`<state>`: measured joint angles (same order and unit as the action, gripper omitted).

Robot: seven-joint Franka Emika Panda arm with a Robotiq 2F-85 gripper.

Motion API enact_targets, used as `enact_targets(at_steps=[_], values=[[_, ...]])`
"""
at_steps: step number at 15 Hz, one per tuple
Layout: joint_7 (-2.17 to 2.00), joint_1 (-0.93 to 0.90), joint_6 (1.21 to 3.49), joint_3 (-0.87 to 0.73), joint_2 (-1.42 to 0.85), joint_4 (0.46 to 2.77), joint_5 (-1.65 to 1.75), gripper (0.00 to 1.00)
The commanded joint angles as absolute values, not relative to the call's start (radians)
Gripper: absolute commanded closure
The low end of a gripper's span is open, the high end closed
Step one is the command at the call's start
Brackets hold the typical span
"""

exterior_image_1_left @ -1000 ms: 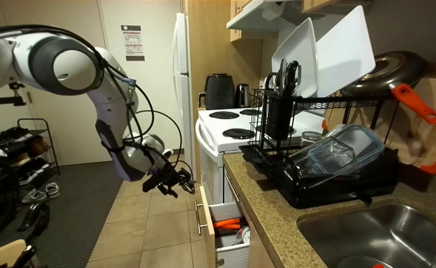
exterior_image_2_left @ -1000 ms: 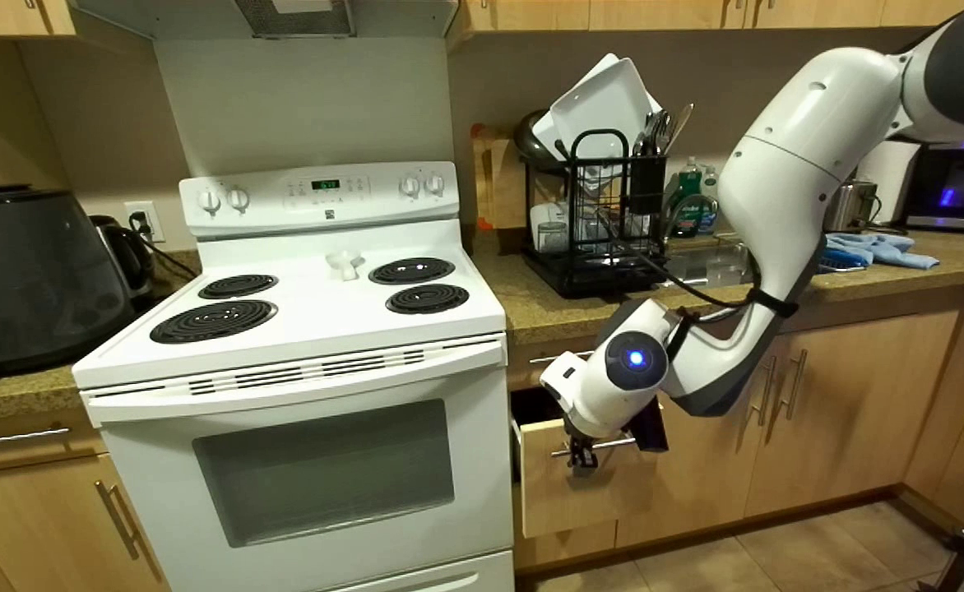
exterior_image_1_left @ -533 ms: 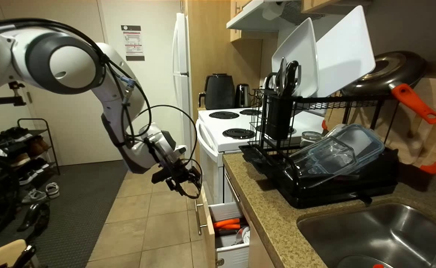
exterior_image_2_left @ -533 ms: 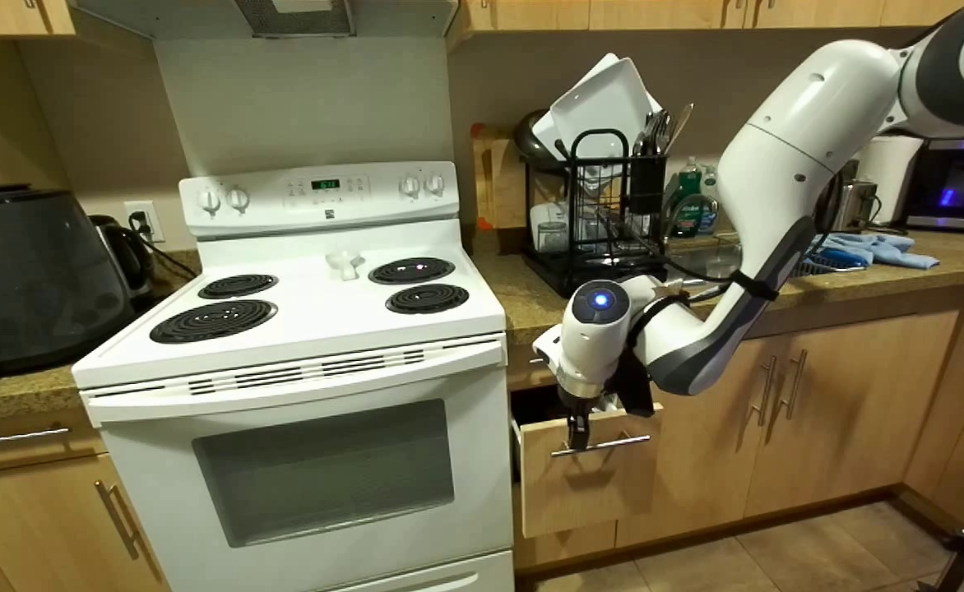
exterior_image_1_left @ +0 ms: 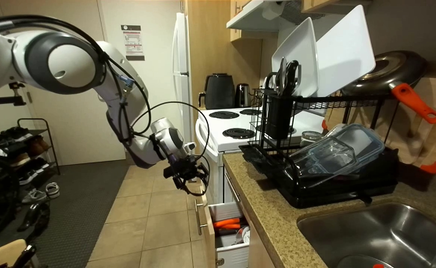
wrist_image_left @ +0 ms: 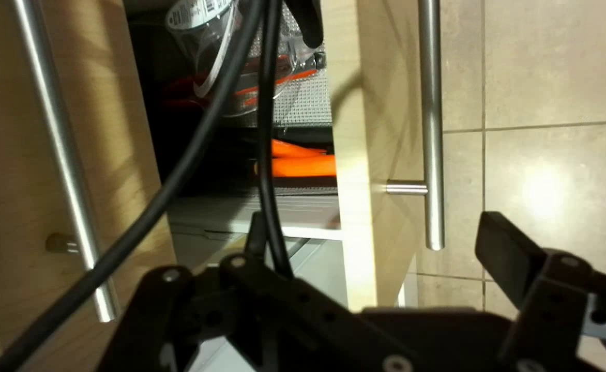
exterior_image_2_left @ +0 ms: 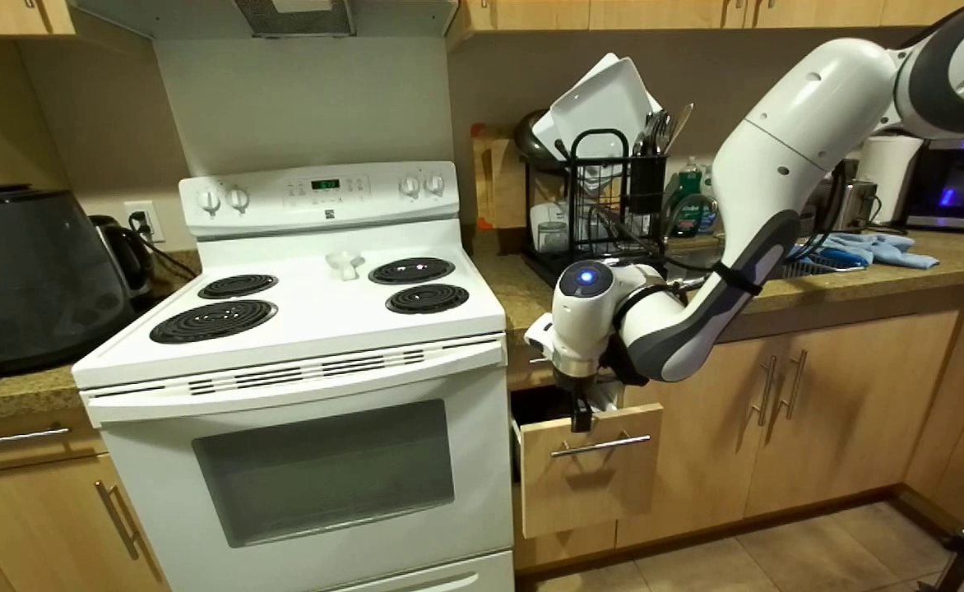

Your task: Open the second kitchen cabinet drawer to the right

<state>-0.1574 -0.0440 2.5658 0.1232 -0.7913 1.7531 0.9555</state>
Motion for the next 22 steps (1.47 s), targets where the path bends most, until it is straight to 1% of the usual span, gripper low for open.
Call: enact_targets(at_steps=[1, 7, 15, 22], values=[[0.071, -0.029, 2.597, 0.109, -0.819, 1.738, 0.876, 0.0], [0.327, -0.013, 2.57, 0.093, -0.911, 1.67, 0.806, 0.0], [0.372, -0.014, 2.564, 0.081, -0.98, 1.622, 0.738, 0.0], [0.387, -0.022, 2.495, 0.131, -0.963, 1.653, 0.516, 0.0]])
